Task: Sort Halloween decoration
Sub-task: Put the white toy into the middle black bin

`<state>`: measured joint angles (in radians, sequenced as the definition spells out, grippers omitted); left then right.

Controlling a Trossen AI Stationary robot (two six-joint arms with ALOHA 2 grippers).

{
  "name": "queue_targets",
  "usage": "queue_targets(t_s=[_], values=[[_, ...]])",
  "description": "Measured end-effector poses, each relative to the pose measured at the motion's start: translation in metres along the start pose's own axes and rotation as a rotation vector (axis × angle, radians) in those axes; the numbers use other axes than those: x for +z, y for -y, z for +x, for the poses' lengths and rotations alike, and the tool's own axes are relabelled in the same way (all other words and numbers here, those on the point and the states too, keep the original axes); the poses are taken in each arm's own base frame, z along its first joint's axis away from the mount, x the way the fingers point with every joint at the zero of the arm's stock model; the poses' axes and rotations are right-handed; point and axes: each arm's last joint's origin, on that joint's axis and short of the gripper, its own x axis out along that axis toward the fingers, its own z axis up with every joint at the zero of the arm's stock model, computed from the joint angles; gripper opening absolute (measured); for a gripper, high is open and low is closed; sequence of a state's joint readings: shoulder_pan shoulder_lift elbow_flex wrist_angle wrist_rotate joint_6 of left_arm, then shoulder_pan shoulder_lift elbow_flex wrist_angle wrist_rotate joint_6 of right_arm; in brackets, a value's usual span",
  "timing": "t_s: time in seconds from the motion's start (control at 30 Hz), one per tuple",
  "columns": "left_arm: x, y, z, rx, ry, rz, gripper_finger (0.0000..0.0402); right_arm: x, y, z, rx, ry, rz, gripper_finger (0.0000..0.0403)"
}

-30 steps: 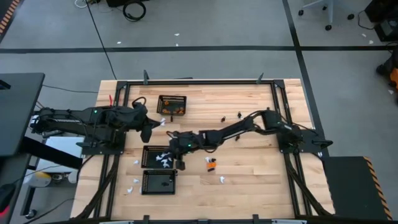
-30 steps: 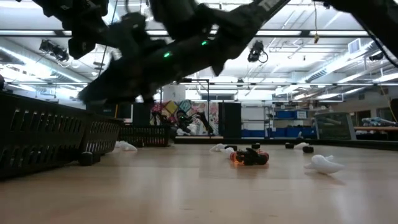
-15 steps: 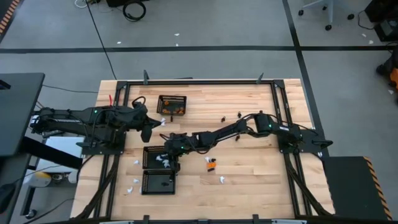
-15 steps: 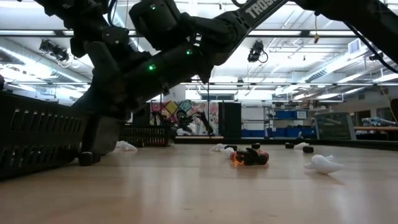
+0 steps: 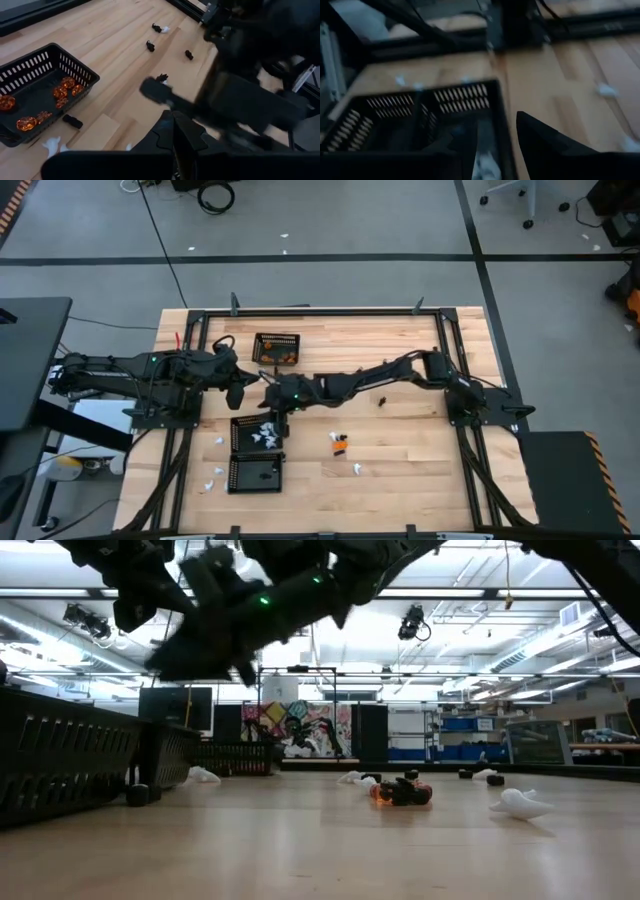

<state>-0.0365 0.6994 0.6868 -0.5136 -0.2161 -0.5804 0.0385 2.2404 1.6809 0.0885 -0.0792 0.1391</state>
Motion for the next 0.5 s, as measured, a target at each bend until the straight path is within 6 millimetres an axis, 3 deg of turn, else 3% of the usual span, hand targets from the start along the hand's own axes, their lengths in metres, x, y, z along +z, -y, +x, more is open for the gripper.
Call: queue_targets(t_s=[0.17, 0.5], values=[[-0.001, -0.001, 0.000, 0.008, -0.013, 0.004, 0.0009, -0.028, 0.009, -0.028, -0.033, -0.045, 0.045, 0.0140], [-0.001, -0.001, 0.000, 0.026, -0.007, 0.005, 0.0009, -0.095, 0.012, -0.116, -0.253, -0.010, 0.153, 0.0142]])
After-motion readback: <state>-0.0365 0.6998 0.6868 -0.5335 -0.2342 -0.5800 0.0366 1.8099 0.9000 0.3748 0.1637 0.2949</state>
